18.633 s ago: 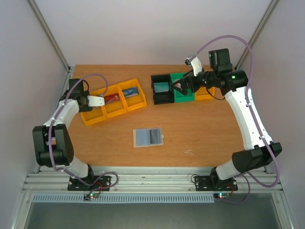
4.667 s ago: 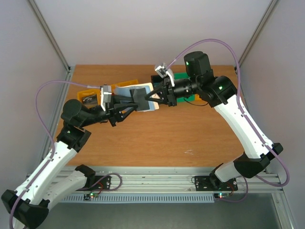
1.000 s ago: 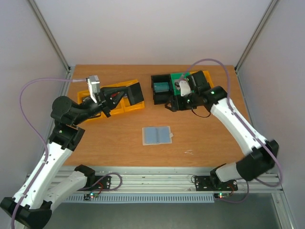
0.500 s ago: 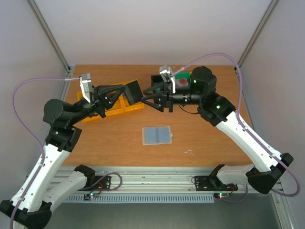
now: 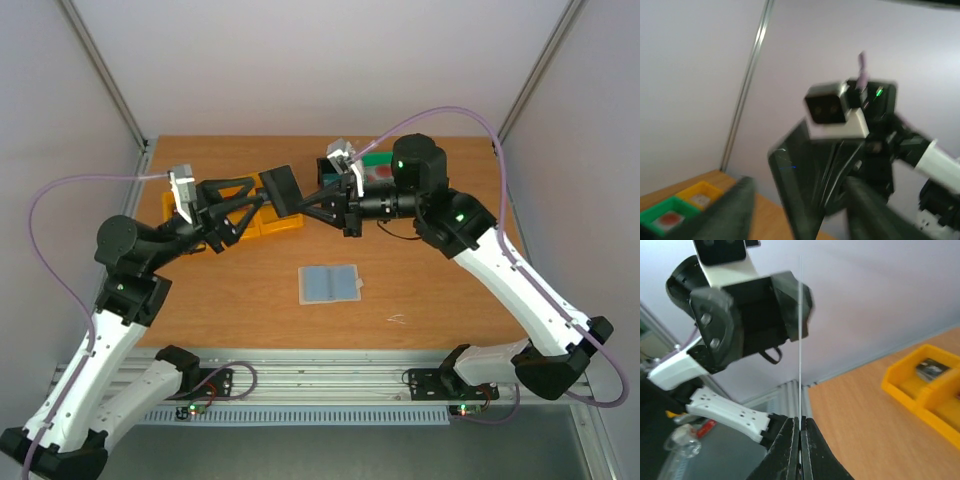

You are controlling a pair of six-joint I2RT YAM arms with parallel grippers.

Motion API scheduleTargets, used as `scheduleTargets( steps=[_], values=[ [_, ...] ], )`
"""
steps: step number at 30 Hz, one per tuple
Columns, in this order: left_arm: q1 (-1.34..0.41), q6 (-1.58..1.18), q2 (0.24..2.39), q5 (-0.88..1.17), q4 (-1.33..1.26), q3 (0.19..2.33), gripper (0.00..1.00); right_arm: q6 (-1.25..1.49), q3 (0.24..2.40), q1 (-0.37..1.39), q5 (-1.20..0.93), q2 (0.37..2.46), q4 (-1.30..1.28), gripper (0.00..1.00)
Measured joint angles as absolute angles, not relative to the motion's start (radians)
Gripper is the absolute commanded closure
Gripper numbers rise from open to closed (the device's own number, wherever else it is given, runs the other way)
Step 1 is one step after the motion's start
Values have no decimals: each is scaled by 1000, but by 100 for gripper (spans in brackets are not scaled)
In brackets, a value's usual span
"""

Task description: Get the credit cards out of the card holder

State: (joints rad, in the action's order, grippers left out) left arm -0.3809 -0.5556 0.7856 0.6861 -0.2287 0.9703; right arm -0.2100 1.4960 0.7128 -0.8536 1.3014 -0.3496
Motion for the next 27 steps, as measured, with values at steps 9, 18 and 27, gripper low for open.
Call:
scheduleTargets(
  steps=[9,18,27],
  values=[
    [-381,21,710,759,175,906,46,-590,1841,812,-300,1375,-1097,99],
    [-414,525,742,930,607,936,47,-804,1895,1150,125,1529,-1360,99],
    [-437,557,752,900,604,935,68,-894,2008,1236,214,1601,-1469,99]
  ],
)
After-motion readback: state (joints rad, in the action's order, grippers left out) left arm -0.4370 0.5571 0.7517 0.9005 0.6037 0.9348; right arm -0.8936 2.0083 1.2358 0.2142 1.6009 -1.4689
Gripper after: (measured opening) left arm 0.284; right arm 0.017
